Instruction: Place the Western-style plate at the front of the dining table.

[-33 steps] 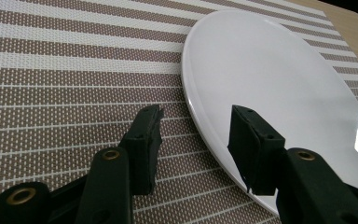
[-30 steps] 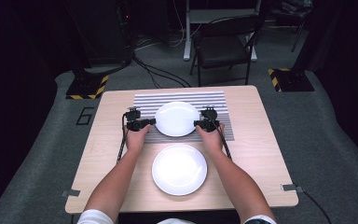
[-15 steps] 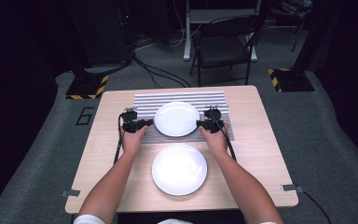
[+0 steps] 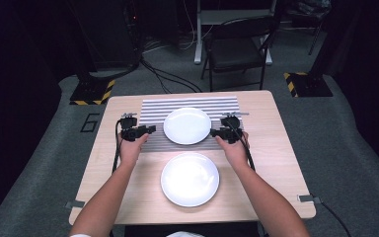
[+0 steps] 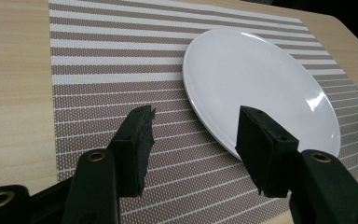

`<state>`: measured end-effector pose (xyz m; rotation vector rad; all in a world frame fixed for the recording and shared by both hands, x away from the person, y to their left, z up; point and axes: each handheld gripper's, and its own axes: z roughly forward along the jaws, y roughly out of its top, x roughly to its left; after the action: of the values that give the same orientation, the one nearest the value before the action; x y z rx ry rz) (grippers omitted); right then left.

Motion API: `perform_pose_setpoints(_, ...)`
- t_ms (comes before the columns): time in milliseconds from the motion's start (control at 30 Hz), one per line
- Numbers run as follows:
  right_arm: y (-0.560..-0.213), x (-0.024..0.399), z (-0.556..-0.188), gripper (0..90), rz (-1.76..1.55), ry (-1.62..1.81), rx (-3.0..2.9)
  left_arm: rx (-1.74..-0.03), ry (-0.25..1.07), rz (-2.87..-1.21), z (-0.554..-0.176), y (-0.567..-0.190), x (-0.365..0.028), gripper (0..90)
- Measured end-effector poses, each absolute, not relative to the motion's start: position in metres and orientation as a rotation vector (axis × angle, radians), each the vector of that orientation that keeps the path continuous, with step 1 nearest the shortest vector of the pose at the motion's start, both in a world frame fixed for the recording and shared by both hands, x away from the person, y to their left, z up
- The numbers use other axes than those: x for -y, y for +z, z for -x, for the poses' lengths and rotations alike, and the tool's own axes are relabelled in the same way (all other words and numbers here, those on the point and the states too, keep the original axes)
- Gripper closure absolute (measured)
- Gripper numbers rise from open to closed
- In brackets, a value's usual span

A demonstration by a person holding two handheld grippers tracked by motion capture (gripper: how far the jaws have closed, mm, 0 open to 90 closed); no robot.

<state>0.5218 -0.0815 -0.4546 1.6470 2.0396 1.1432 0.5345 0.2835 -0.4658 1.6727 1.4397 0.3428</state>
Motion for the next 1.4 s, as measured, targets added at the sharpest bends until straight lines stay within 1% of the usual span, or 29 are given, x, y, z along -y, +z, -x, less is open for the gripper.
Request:
perform_pose_setpoints(367,-0.441,0.095,-0.492,50.4,-1.564,1.175,-2.052,-1.403,0.349,-1.681,-0.511,-0.458,-0.292,45.3)
perform_pose_setpoints(733,-0.438,0.109,-0.46,50.0,-1.528,1.22,-2.065,-1.362,0.356,-1.718,-0.475,-0.453,-0.306,45.0)
perform_pose_setpoints(933,-0.45,0.12,-0.439,49.9,-1.553,1.261,-2.041,-1.35,0.323,-1.73,-0.455,-0.46,-0.313,44.4)
perform_pose_setpoints(1167,-0.459,0.129,-0.425,48.4,-1.576,1.268,-2.044,-1.36,0.298,-1.727,-0.434,-0.473,-0.318,44.3)
perform_pose_setpoints(1367,-0.466,0.132,-0.414,48.1,-1.554,1.234,-2.059,-1.353,0.311,-1.769,-0.422,-0.489,-0.318,44.3)
perform_pose_setpoints(1400,-0.468,0.132,-0.412,48.1,-1.552,1.229,-2.062,-1.346,0.318,-1.797,-0.421,-0.49,-0.318,44.3)
